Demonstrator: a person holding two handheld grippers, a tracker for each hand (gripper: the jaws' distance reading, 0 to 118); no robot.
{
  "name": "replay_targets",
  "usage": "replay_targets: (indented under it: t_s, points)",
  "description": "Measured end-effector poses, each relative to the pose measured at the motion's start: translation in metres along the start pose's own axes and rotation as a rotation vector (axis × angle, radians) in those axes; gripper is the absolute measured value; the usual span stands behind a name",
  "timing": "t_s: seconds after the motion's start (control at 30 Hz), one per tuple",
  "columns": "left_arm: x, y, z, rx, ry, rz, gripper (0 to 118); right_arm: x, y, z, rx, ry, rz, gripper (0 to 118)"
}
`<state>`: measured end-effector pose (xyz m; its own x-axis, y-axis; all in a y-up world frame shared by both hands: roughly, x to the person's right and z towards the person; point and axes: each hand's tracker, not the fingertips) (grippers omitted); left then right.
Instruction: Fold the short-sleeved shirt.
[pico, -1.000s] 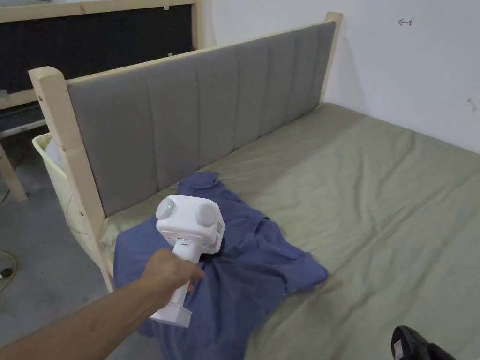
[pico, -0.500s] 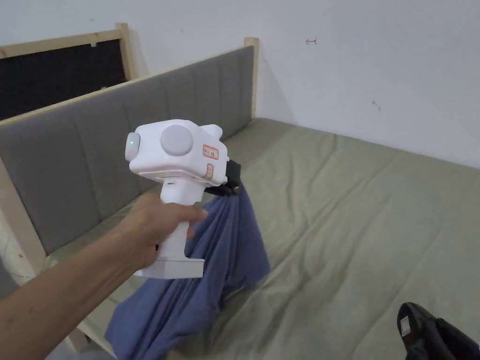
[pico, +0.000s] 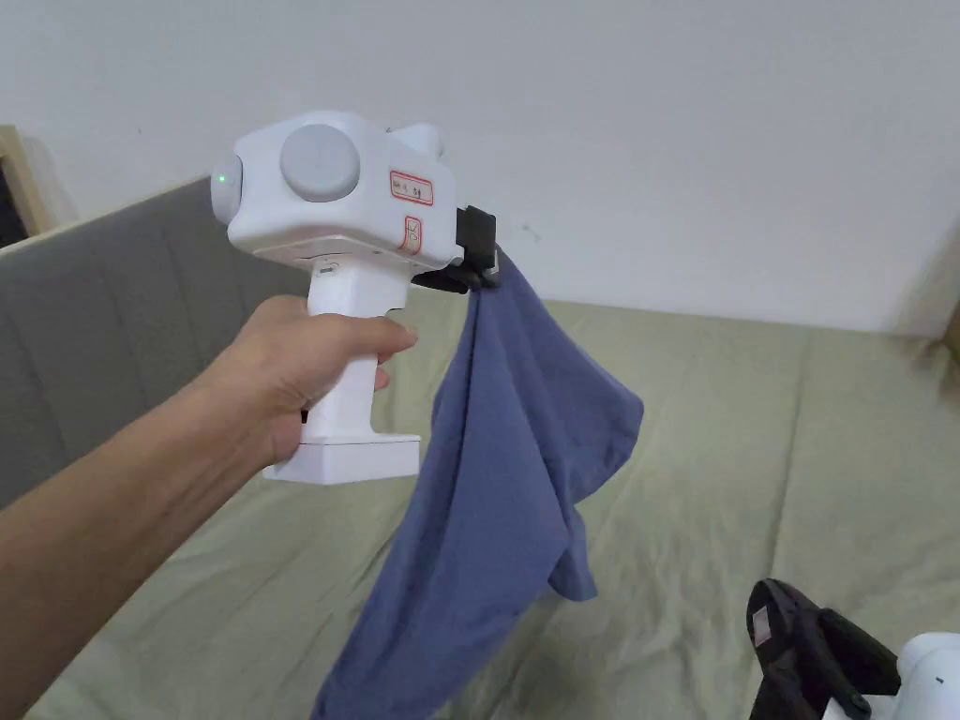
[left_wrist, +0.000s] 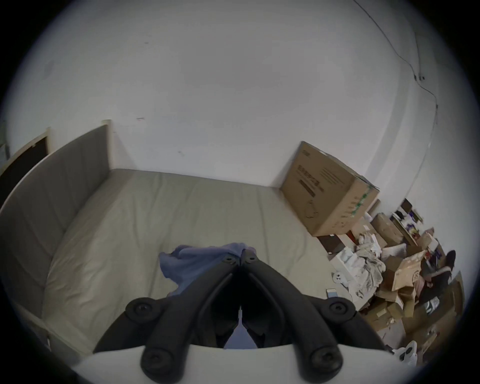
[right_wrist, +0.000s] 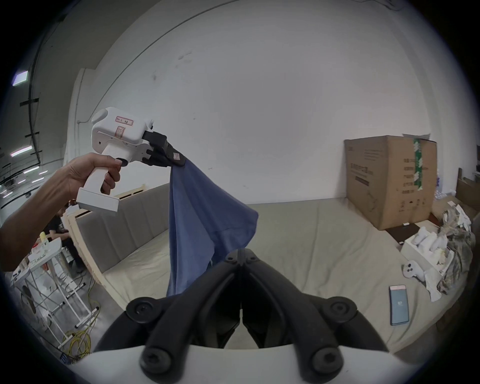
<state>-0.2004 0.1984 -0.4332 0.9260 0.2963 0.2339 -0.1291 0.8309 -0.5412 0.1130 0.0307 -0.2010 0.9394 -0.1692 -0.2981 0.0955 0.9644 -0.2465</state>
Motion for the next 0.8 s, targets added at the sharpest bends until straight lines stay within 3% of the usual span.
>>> replay_targets:
  t_s: [0.17,0.3,0.53,0.63,0.67,0.73,0.77,0.8]
  points:
    - [0.063,-0.018,-0.062,-0.044,-0.092,-0.070,0,0.032,-0.004,0.013,0.005,-0.076,-0.029,0]
    - [0.111,-0.069,-0.128,-0.136,-0.159,-0.132,0,0.055,-0.009,0.017,-0.007,-0.141,-0.045,0]
    - [0.111,-0.231,-0.274,-0.460,-0.080,-0.151,0,0.087,-0.021,0.019,-0.057,-0.209,-0.078,0]
    - [0.096,-0.278,-0.301,-0.529,-0.047,-0.127,0,0.092,-0.024,0.019,-0.076,-0.231,-0.057,0]
    - [0.092,-0.287,-0.306,-0.558,-0.045,-0.108,10,0.093,-0.025,0.018,-0.080,-0.238,-0.052,0]
    - [0.082,-0.294,-0.309,-0.609,-0.070,-0.037,63,0.096,-0.025,0.017,-0.088,-0.246,-0.048,0]
    - [0.077,-0.293,-0.305,-0.613,-0.111,0.029,70,0.097,-0.025,0.016,-0.090,-0.248,-0.049,0]
    - [0.070,-0.286,-0.297,-0.597,-0.162,0.122,69,0.097,-0.024,0.016,-0.090,-0.251,-0.048,0]
